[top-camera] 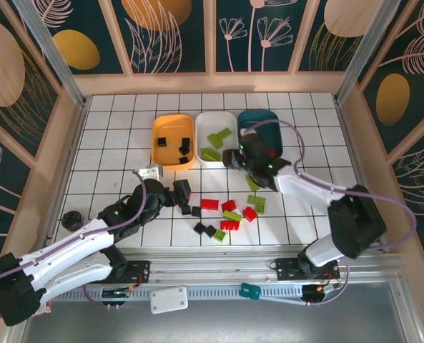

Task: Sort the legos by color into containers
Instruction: Pick up the lego from the center of the table.

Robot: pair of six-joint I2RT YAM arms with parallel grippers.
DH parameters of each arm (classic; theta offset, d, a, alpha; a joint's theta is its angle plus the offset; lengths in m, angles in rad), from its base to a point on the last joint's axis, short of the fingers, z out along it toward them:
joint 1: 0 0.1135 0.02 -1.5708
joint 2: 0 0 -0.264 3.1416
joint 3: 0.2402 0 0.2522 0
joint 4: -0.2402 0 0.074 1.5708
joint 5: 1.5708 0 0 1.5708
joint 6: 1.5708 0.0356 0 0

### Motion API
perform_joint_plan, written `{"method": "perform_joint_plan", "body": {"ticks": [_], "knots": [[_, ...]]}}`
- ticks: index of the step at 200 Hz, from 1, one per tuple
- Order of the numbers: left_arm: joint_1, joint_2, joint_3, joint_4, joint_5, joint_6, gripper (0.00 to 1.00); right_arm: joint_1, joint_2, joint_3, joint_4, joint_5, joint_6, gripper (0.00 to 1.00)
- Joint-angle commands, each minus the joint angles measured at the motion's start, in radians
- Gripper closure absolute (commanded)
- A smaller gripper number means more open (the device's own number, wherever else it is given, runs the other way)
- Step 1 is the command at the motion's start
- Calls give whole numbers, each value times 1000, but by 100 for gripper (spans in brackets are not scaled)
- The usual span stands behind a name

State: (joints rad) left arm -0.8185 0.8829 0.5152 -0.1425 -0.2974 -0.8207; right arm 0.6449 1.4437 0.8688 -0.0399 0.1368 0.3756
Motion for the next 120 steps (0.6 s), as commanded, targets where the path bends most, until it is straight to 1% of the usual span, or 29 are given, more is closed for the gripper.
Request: {"method": "perform_joint_plan", "body": {"ticks": [1, 7, 22, 51, 64, 96, 114, 120], "knots": [[1, 15, -9, 6, -14, -4, 1, -2, -55, -119, -59, 64, 68, 32], [1, 20, -10, 7, -13, -3, 1, -4, -61, -140, -78, 76, 77, 29], [1, 31, -12, 13, -12, -4, 1, -7, -52, -174, -101, 105, 89, 27], [2, 43, -17, 23, -9, -11, 1, -27, 19, -181, -106, 153, 85, 27], [1, 44, -21, 22, -8, -12, 1, -39, 56, -176, -87, 140, 72, 28], [1, 39, -27, 10, -8, -18, 1, -47, 156, -143, -54, 101, 37, 39], [1, 32, -24, 0, -8, -18, 1, -47, 179, -128, -43, 80, 22, 49], [2, 28, -23, -4, -11, -17, 1, -43, 174, -130, -35, 70, 13, 55]]}}
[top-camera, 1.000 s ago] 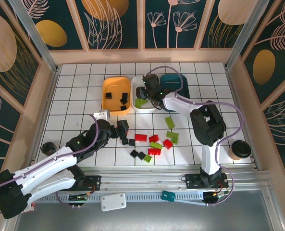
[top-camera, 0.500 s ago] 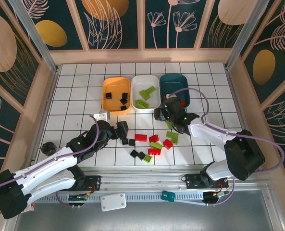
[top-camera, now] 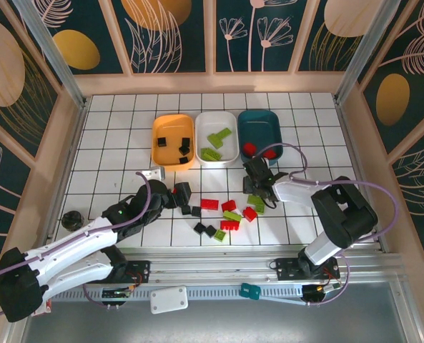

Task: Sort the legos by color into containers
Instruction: Pick up the lego from the center of the table, then place the lego in the container.

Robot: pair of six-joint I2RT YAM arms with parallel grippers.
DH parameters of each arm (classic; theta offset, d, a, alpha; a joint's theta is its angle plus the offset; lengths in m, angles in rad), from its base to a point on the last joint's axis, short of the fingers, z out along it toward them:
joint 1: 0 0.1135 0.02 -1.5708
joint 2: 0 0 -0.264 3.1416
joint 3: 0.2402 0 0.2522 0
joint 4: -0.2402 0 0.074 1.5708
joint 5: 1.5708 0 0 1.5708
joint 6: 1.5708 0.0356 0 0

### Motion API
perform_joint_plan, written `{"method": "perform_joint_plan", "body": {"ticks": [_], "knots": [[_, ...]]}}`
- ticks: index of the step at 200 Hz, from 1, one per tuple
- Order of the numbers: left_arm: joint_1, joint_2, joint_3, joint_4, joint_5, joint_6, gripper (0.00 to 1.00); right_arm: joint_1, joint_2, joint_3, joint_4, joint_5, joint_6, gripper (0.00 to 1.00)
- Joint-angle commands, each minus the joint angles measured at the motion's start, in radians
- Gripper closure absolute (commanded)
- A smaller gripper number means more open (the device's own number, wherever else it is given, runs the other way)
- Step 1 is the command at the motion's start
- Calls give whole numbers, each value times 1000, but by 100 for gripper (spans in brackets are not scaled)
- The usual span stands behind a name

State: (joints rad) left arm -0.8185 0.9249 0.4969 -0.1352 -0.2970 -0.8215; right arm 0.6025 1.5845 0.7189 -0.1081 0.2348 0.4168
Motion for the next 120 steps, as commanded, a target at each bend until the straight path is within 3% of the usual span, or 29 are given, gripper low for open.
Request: {"method": "perform_joint_plan", "body": {"ticks": [1, 38, 79, 96, 120], "knots": [[1, -15, -5, -12, -11, -16, 1, 0, 32, 19, 35, -29, -30, 55], [2, -32, -4, -27, -24, -14, 1, 36, -108, -15, 83, -115, -92, 77], [1, -41, -4, -61, -41, -16, 1, 71, -296, 22, 129, -215, -93, 80], [2, -49, -9, -70, -48, -19, 1, 69, -263, 94, 151, -215, -108, 80], [1, -44, -10, -79, -52, -26, 1, 58, -98, 250, 147, -206, -131, 79]]}}
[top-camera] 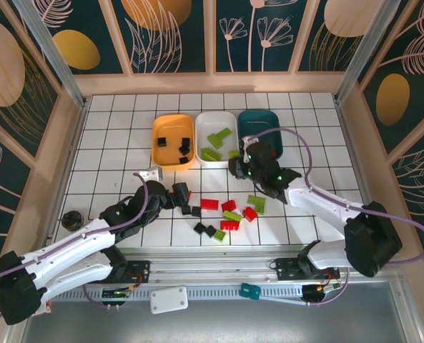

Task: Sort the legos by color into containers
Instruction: Place the lego in the container.

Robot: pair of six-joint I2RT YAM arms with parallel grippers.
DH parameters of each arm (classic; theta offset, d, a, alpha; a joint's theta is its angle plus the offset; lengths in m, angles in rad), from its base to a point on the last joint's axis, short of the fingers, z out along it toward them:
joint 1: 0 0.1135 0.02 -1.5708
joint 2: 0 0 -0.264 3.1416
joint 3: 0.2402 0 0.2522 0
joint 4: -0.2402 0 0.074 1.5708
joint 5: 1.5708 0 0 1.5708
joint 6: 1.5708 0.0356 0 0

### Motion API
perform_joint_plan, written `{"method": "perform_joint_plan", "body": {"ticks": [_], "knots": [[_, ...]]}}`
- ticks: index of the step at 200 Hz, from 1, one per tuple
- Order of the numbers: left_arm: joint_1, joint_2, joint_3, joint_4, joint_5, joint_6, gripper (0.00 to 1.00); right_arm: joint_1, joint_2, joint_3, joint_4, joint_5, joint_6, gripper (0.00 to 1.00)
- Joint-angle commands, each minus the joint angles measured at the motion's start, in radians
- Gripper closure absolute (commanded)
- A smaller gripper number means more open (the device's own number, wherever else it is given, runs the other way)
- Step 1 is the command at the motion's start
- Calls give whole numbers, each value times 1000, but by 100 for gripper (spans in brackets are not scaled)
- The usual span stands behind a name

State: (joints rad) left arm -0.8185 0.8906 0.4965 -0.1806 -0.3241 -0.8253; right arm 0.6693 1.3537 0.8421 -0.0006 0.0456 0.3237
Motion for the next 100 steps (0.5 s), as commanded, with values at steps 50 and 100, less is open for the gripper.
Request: {"method": "perform_joint_plan", "body": {"ticks": [50, 100], "knots": [[1, 38, 10, -105, -44, -49, 1, -50, 503, 490, -22, -17, -35, 74], [1, 165, 43, -72, -47, 28, 1, -53, 581, 606, -60, -25, -29, 33]]}}
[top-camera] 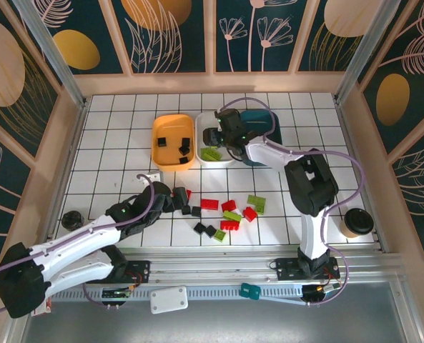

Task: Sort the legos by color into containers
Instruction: Place the lego in the container.

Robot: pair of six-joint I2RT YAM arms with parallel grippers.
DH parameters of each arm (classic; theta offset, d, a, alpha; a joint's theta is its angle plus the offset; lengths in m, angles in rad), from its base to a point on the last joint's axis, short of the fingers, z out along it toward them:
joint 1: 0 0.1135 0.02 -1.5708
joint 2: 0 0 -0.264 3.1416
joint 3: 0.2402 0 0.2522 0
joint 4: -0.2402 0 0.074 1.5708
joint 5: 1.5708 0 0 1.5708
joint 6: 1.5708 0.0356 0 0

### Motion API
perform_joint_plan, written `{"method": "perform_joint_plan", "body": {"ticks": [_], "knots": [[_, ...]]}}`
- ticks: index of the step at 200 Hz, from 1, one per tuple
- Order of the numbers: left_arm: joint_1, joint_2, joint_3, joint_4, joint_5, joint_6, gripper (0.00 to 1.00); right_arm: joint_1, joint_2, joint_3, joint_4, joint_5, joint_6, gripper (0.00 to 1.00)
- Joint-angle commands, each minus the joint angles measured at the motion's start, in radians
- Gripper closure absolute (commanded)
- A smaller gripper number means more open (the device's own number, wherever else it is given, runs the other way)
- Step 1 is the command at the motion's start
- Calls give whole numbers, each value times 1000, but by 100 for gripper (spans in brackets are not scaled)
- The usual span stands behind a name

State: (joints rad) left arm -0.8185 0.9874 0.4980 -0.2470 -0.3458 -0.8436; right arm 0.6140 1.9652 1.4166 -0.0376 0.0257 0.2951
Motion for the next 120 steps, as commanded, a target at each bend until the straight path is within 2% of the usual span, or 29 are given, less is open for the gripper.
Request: {"method": "perform_joint_plan", "body": {"ticks": [1, 40, 82, 120], "knots": [[2, 74, 46, -6, -28, 49, 1, 3, -33, 27, -21, -5, 0, 33], [1, 334, 185, -15, -104, 137, 1, 9, -183, -153, 45, 3, 15, 32], [1, 532, 279, -24, -117, 183, 2, 10, -345, -345, 94, 28, 35, 31], [2, 651, 310, -20, -122, 188, 10, 10, -447, -433, 116, 42, 47, 31]]}}
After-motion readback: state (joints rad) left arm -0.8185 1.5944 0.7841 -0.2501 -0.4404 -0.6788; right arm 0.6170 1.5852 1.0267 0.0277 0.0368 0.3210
